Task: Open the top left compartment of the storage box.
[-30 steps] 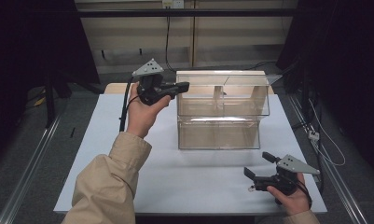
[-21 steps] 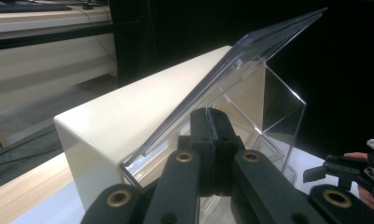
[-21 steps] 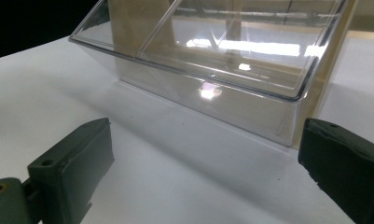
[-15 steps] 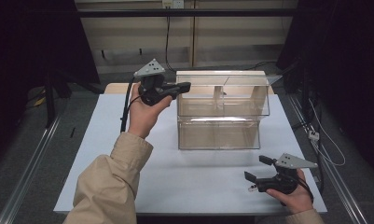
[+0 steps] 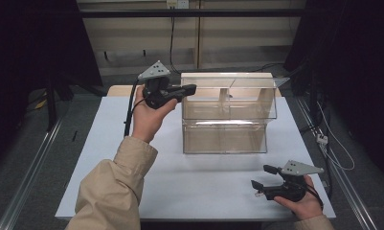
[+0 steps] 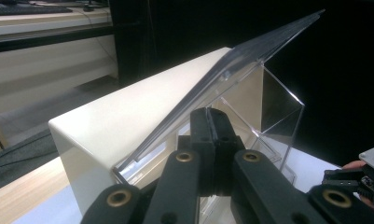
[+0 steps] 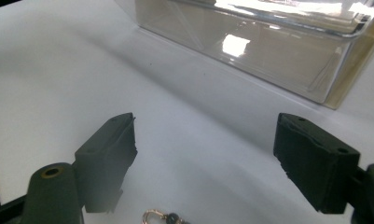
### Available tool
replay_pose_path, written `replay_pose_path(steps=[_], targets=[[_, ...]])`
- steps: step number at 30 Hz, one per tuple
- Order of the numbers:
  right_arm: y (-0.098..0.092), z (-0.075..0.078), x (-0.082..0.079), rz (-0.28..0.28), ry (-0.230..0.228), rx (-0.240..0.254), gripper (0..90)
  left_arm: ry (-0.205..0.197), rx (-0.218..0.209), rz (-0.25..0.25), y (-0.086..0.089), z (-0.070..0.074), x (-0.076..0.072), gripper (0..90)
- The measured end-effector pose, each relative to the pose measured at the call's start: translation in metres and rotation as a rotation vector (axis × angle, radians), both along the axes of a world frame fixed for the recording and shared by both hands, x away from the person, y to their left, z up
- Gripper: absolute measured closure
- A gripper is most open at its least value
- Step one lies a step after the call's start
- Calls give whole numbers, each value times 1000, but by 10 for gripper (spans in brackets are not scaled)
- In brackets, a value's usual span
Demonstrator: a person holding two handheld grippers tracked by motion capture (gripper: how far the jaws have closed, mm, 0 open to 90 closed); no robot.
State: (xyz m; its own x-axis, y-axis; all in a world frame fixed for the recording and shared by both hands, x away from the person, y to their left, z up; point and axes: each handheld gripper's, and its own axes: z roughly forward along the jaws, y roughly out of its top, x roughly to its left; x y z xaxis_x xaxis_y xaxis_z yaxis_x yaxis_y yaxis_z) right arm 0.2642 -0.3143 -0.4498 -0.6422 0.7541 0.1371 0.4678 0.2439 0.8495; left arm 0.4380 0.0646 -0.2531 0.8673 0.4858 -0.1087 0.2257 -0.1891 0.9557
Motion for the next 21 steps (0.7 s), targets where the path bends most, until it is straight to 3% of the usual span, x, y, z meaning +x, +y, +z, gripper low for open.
replay_pose_path(steps=[15, 21], targets=[[-10, -4, -10, 63, 33, -74, 310, -7, 8, 6, 1, 2, -2, 900], [-14, -7, -12, 75, 46, -81, 355, -10, 8, 11, 1, 3, -3, 900]])
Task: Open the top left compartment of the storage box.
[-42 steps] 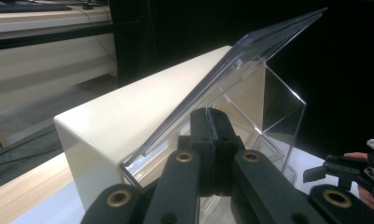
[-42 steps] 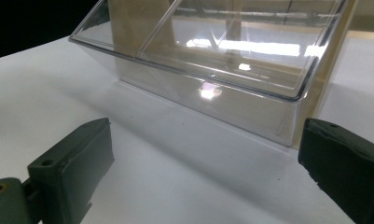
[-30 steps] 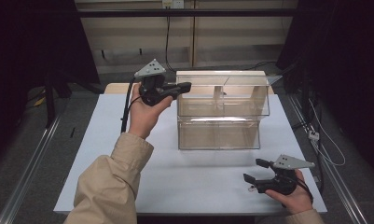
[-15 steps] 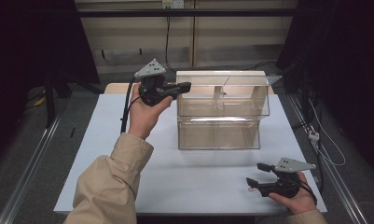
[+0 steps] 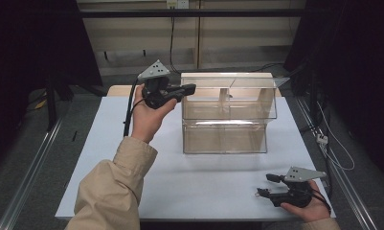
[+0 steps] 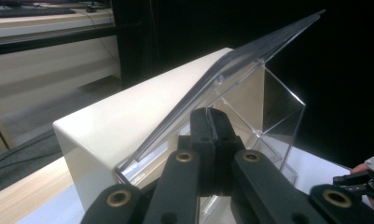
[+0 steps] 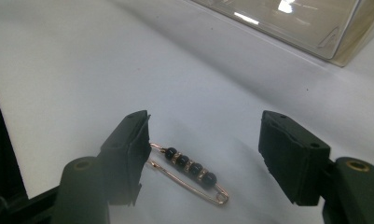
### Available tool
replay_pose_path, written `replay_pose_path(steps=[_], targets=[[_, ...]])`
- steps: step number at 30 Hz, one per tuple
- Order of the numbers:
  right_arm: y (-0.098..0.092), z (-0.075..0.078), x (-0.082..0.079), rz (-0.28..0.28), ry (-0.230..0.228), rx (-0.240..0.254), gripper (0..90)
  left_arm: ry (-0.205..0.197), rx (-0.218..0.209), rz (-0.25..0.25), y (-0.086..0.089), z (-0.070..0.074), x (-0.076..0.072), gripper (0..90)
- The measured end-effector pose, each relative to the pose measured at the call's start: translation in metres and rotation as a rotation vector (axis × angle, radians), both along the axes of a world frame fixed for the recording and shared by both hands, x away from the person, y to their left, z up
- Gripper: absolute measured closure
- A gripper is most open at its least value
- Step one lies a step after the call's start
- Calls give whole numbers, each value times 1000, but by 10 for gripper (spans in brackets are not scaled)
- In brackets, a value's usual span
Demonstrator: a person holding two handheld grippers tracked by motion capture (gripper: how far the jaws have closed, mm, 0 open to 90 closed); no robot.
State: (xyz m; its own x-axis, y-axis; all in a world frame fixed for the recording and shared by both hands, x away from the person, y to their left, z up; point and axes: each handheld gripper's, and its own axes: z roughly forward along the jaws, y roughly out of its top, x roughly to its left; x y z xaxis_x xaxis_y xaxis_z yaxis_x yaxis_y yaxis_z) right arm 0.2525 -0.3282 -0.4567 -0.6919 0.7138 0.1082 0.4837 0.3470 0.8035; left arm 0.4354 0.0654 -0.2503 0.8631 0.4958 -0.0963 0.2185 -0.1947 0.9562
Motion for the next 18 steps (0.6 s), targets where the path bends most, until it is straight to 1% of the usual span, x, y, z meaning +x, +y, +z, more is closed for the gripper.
replay_pose_path(steps=[1, 2, 4, 5, 8, 9, 10, 11, 12, 13, 14, 15, 16, 18], targets=[[1, 0, 0, 15, 5, -21, 386, 0, 1, 0, 0, 0, 0, 900], [1, 0, 0, 15, 5, -21, 386, 1, -2, 0, 0, 0, 0, 900], [2, -1, 0, 34, 11, -32, 419, 0, -3, 1, 0, 0, 0, 900], [4, -1, 0, 53, 16, -44, 446, -1, -1, 2, 0, 1, -1, 900], [7, -2, 1, 76, 27, -71, 488, -2, -3, 0, 0, 1, -1, 900], [7, -2, 1, 76, 27, -71, 488, -2, -2, 1, 0, 1, -1, 900], [9, -2, 2, 84, 34, -69, 562, -2, -2, 1, 0, 1, -1, 900], [9, -2, 2, 84, 34, -69, 562, -2, -2, 1, 0, 1, -1, 900], [9, -2, 3, 96, 42, -64, 628, -1, 0, 2, 0, 1, -1, 900], [10, -2, 3, 103, 46, -59, 661, -2, -3, 1, 0, 1, 0, 900], [10, -2, 3, 103, 46, -59, 661, -1, -3, 0, 1, 1, 0, 900], [12, -2, 5, 122, 55, -46, 727, -2, -3, 0, 1, 1, 0, 900], [12, -2, 5, 122, 55, -46, 727, -2, -3, 0, 1, 1, 0, 900], [13, -2, 7, 129, 67, -32, 799, -1, 0, 1, 1, 1, 0, 900]])
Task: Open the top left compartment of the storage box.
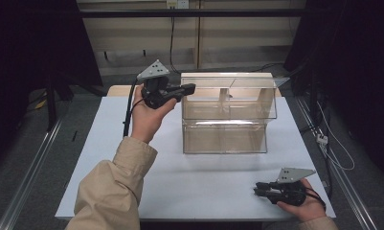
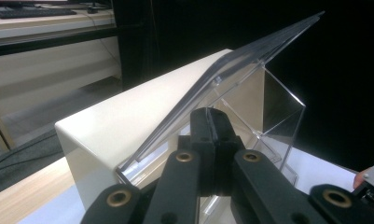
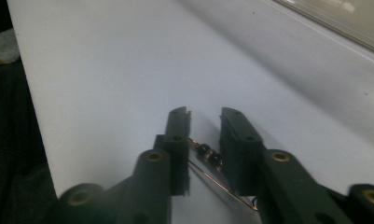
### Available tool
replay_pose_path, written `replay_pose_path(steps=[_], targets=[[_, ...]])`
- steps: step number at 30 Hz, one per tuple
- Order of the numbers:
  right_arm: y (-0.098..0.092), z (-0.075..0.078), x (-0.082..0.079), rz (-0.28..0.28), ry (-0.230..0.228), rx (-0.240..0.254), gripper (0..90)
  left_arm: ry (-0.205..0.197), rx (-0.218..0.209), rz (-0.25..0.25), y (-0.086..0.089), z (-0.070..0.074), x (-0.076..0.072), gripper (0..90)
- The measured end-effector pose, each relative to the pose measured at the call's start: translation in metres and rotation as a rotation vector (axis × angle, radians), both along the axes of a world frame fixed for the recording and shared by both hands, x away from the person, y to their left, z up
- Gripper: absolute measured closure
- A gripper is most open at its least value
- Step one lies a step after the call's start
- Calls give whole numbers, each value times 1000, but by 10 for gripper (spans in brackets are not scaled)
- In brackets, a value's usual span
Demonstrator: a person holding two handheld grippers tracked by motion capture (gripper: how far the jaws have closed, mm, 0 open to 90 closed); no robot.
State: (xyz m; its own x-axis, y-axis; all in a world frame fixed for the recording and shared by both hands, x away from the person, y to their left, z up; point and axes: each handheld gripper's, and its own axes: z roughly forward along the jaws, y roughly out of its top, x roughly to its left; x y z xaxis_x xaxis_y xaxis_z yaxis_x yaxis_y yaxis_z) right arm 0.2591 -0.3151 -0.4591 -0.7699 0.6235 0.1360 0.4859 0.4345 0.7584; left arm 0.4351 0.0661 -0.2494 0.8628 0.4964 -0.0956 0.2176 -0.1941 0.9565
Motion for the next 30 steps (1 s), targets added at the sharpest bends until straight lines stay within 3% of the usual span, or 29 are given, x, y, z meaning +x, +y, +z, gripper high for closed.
replay_pose_path(steps=[4, 7, 9, 14, 19, 21, 22, 24, 28, 30], targets=[[2, 0, 6, 0, 30, 32, 898, 0, -4, -2, 0, 0, 0, 900], [3, 0, 9, -6, 25, 35, 900, 1, -4, -5, 0, 0, 0, 900], [6, -1, 13, -15, 30, 10, 900, 1, -1, -3, 0, 0, 0, 900], [4, 0, 17, -28, 23, 33, 900, 2, 0, -4, 0, 0, 0, 900], [-6, 9, 11, -50, -10, 63, 775, 3, -1, -3, 0, 0, 0, 900], [-12, 11, 4, -63, -15, 67, 591, 2, 0, -3, 0, 0, 0, 900], [-12, 11, 4, -63, -15, 67, 591, 3, -1, -3, 0, 0, 0, 900], [-15, 5, -3, -69, 2, 46, 454, 2, 1, -1, 0, 0, 0, 900], [-14, 0, -5, -55, 19, 13, 425, 2, 0, -3, 0, 0, 0, 900], [-12, 1, -5, -53, 5, -9, 471, 2, 0, -4, 0, 0, 0, 900]])
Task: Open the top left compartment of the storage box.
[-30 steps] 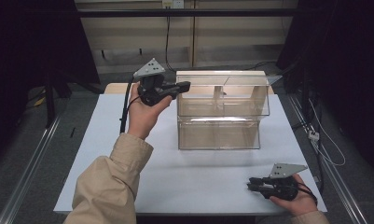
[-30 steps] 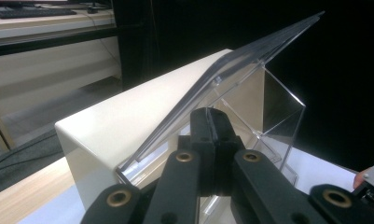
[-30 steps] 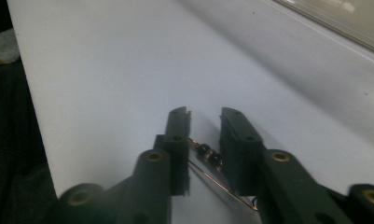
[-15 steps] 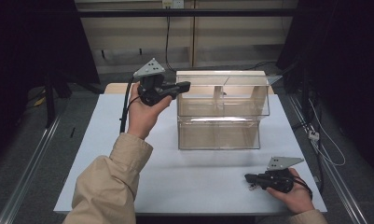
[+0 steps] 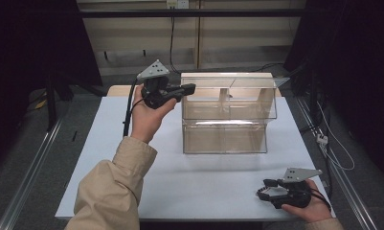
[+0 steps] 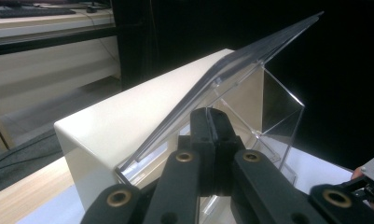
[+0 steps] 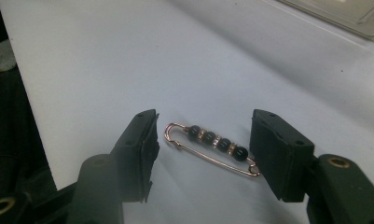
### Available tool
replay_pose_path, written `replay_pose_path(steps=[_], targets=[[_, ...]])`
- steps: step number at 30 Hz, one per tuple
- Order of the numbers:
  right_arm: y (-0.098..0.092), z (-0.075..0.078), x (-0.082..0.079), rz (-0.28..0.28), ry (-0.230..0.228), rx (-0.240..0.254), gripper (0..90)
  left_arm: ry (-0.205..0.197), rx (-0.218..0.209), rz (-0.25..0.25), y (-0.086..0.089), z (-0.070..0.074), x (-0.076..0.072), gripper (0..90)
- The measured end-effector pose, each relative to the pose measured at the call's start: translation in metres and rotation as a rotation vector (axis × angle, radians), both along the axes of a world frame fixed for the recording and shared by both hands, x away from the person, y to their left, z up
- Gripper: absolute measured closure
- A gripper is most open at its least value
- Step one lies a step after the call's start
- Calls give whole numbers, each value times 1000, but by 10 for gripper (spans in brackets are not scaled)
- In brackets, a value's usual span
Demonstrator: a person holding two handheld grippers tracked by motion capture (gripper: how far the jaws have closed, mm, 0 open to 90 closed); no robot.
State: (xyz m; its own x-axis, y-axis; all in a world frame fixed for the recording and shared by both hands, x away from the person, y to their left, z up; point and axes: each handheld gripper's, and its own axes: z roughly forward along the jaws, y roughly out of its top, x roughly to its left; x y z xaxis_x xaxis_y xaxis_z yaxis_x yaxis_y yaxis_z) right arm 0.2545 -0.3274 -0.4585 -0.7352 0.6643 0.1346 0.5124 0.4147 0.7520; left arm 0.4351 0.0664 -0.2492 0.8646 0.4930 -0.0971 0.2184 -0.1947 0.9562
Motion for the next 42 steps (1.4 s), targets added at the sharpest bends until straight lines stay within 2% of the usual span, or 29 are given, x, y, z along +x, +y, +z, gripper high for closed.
replay_pose_path(steps=[2, 7, 9, 10, 12, 15, 16, 19, 24, 29, 34, 36, 41, 42], targets=[[1, 0, 1, 1, -24, -35, 568, 2, -2, -3, 0, 0, 0, 900], [0, 0, 5, 4, -46, -60, 708, -1, 0, -2, 1, 0, 0, 900], [3, 0, 9, 4, -46, -61, 789, -1, -1, -1, 1, 0, 0, 900], [3, 0, 9, 4, -46, -61, 789, -1, -1, -1, 1, 0, 0, 900], [11, 1, 13, 23, -40, -56, 845, -2, -1, -1, 1, 0, 0, 900], [17, 1, 16, 33, -33, -53, 835, 1, -2, -2, 1, 0, 0, 900], [22, 0, 19, 21, -24, -38, 784, 0, -2, -1, 1, 0, 0, 900], [25, 0, 21, 22, -19, -35, 780, -1, -2, -1, 1, 0, 0, 900], [26, -2, 22, 3, -13, -24, 845, 0, -2, -3, 1, 0, 0, 900], [26, -1, 21, -11, -15, -23, 853, 1, -3, -1, 1, 0, 0, 900], [23, -1, 22, -25, -3, 24, 853, 3, -4, -4, 1, 0, 0, 900], [20, 4, 22, -27, -4, 60, 854, 2, 0, -3, 0, 1, 0, 900], [20, 13, 22, -17, -15, 84, 854, 3, -2, -6, 0, 1, 1, 900], [22, 19, 23, -9, -25, 86, 854, 2, -1, -6, 0, 1, 1, 900]])
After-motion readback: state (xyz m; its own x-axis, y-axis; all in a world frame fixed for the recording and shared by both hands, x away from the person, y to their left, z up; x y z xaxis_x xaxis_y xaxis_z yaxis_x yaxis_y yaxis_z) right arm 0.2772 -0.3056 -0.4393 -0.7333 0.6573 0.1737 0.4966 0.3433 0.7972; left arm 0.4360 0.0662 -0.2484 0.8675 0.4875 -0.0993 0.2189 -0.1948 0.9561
